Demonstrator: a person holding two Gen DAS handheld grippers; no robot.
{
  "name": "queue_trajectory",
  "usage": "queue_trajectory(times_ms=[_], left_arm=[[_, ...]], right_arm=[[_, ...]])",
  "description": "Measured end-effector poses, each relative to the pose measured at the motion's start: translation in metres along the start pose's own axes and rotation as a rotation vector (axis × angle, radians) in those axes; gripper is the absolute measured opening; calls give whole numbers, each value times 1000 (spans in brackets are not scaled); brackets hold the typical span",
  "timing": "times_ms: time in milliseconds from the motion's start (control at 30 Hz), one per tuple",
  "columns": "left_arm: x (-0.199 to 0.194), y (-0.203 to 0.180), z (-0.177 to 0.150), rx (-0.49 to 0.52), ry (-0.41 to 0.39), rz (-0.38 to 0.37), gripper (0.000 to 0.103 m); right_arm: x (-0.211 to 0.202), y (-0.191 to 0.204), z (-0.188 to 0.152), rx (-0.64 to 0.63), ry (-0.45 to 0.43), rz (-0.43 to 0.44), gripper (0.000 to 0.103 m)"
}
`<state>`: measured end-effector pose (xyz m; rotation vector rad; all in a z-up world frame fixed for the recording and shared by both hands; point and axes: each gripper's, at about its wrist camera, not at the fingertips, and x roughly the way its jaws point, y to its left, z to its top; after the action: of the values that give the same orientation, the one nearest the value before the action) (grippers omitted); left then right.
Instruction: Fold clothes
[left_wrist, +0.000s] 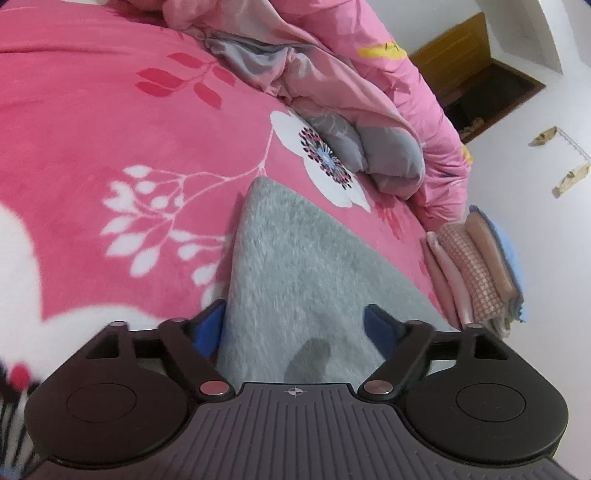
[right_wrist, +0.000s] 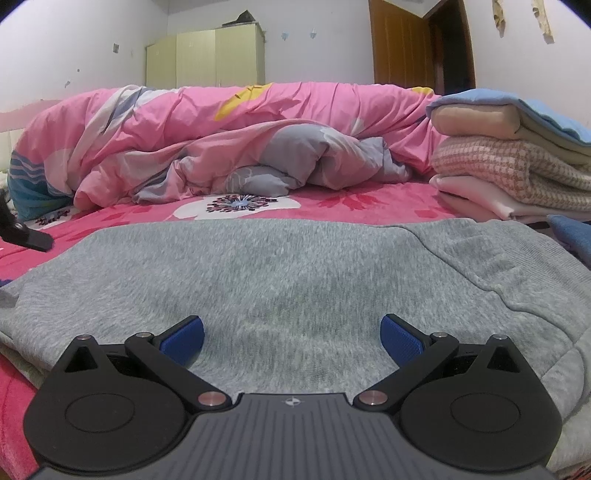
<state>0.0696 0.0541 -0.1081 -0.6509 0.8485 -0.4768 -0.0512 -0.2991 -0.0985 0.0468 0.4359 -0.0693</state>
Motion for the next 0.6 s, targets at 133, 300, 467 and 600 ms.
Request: queue_trajectory(times_ms=[133, 300, 467, 600], left_arm=[[-17, -6, -9, 18, -41, 62, 103], [-27, -4, -16, 32, -47, 103, 103], [-31, -6, -25, 58, -55, 111, 103], [-31, -5, -28, 44, -73, 115, 103]], right_arm=[[-2, 0, 6, -4, 36, -5, 103], [-4, 0, 9, -4, 74, -4, 103], [-10, 2, 13, -7, 98, -14, 103], [-30, -4, 20, 21, 62, -3, 103]])
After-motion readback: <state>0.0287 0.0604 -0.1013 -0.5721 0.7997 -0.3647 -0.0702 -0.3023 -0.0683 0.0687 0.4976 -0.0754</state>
